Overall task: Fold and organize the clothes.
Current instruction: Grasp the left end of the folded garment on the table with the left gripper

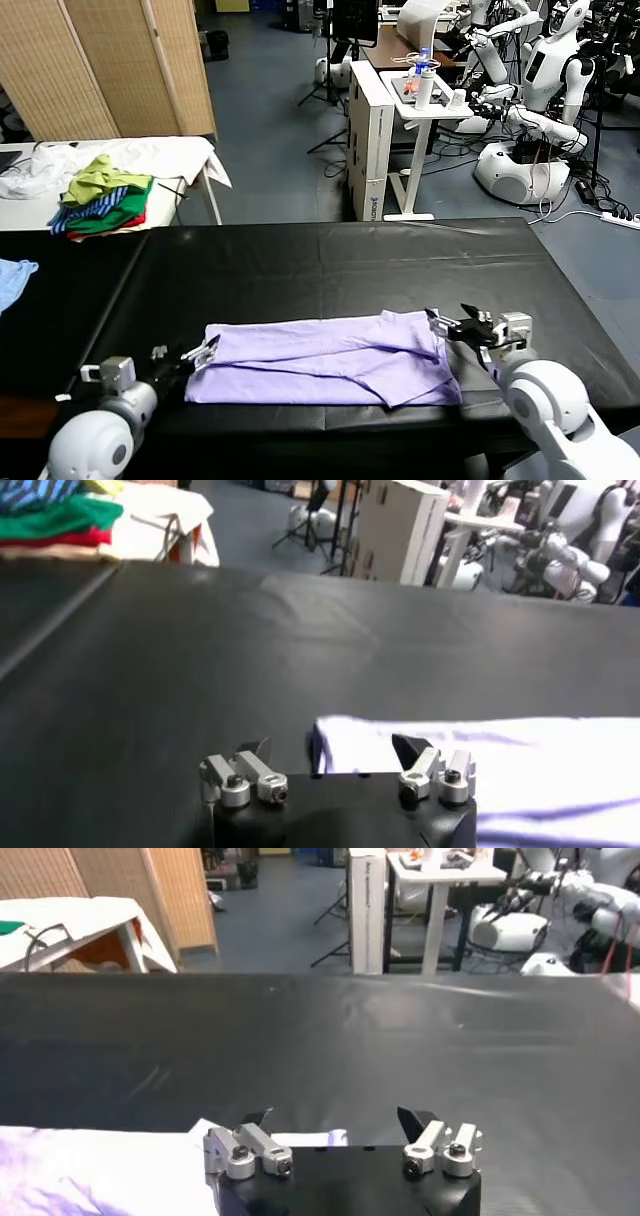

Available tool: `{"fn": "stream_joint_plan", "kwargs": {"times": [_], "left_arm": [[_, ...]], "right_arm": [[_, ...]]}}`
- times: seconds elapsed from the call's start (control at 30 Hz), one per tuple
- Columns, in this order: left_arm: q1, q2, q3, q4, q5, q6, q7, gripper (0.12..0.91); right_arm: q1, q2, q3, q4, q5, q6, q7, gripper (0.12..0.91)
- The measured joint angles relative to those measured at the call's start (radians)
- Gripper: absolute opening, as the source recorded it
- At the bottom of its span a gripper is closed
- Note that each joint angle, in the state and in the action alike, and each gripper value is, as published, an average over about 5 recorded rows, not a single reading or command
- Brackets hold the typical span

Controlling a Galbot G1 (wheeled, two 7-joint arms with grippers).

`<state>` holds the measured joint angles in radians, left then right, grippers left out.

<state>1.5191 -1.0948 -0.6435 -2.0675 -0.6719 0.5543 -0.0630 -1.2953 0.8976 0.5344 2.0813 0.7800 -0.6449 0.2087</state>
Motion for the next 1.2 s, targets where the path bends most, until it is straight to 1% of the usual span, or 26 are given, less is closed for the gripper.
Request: {"fn": "stream_joint_plan", "kwargs": {"times": [0.3, 0.4, 0.57, 0.73, 0.97, 1.03, 1.07, 1.2], "left_arm": [[0.026, -0.054, -0.012, 0.011, 0.012, -0.017, 0.007, 0.907], [0.035, -0.067, -0.014, 0.015, 0.018, -0.026, 0.011, 0.891], [0.046, -0.089, -0.015, 0.015, 0.033, -0.037, 0.017, 0.814], [0.056, -0.114, -0.011, 0.002, 0.053, -0.039, 0.019, 0.706], [0.061, -0.146, -0.004, -0.003, 0.084, -0.046, 0.022, 0.604], [0.06, -0.152, -0.004, 0.0, 0.085, -0.049, 0.022, 0.55], [0.059, -0.154, -0.003, 0.001, 0.085, -0.049, 0.021, 0.508], [0.057, -0.158, -0.003, 0.003, 0.082, -0.047, 0.021, 0.27]], "right_arm": [[-0.034, -0.007, 0.027, 0.027, -0.007, 0.007, 0.0, 0.907], [-0.036, -0.008, 0.03, 0.028, -0.008, 0.009, 0.001, 0.907], [-0.037, -0.009, 0.03, 0.029, -0.012, 0.013, 0.001, 0.907], [-0.033, -0.004, 0.026, 0.026, -0.019, 0.016, -0.001, 0.907], [-0.026, 0.003, 0.016, 0.024, -0.033, 0.024, -0.014, 0.907], [-0.024, 0.003, 0.014, 0.024, -0.037, 0.026, -0.017, 0.907], [-0.024, 0.004, 0.014, 0.024, -0.039, 0.027, -0.018, 0.907], [-0.024, 0.005, 0.014, 0.027, -0.049, 0.031, -0.021, 0.907]]}}
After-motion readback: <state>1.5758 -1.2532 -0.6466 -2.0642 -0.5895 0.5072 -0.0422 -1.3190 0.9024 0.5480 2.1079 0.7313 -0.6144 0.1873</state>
